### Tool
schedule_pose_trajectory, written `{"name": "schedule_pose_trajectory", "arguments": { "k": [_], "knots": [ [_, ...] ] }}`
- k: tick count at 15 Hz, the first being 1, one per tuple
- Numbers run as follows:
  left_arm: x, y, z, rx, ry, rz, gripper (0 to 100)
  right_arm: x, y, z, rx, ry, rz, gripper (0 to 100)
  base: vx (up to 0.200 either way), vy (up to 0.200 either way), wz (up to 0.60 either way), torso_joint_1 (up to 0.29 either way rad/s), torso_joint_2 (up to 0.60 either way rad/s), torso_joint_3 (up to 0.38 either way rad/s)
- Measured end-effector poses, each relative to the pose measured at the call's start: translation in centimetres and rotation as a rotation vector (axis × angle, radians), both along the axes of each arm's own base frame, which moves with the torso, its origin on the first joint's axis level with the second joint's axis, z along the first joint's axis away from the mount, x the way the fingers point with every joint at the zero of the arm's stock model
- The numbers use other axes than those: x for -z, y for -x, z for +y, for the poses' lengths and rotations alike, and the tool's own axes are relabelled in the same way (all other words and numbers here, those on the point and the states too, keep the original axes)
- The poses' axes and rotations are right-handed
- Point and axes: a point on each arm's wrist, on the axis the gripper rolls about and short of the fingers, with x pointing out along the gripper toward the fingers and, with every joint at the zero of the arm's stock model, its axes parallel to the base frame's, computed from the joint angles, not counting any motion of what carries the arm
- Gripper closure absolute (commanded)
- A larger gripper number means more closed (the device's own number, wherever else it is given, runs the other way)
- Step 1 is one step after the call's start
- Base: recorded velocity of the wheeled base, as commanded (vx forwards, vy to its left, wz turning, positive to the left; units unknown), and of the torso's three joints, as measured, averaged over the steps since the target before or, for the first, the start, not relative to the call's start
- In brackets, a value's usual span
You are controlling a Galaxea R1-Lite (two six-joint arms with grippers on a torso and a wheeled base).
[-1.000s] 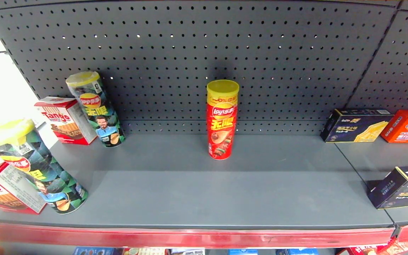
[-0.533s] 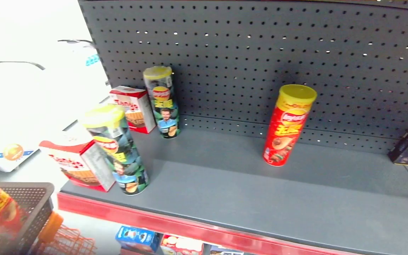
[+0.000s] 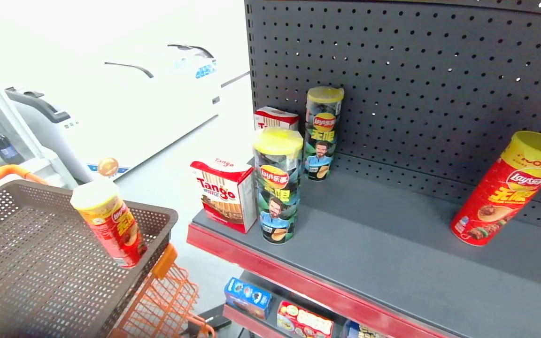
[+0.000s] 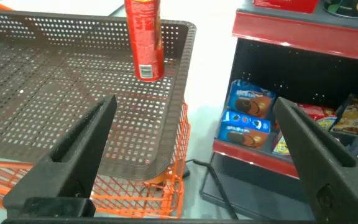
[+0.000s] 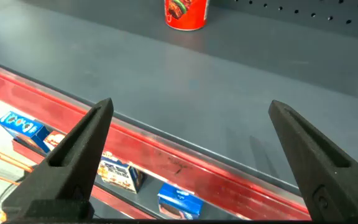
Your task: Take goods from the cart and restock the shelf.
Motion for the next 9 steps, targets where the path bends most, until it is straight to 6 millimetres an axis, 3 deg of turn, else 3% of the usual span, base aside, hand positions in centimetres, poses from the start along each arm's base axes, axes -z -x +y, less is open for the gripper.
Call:
{"name": "schedule_pose_trajectory", "arguments": {
  "k": [6, 9],
  "knots": [
    [0.0, 0.0, 0.0, -0.017, 0.0, 0.001, 0, 0.0, 0.0, 0.0, 0.001, 0.0, -0.001, 0, 0.0, 0.0, 0.0, 0.0, 0.0, 0.0],
    [-1.9, 0.5, 0.1, -0.029, -0.002, -0.014, 0, 0.0, 0.0, 0.0, 0.001, 0.0, -0.001, 0, 0.0, 0.0, 0.0, 0.0, 0.0, 0.0]
  ]
}}
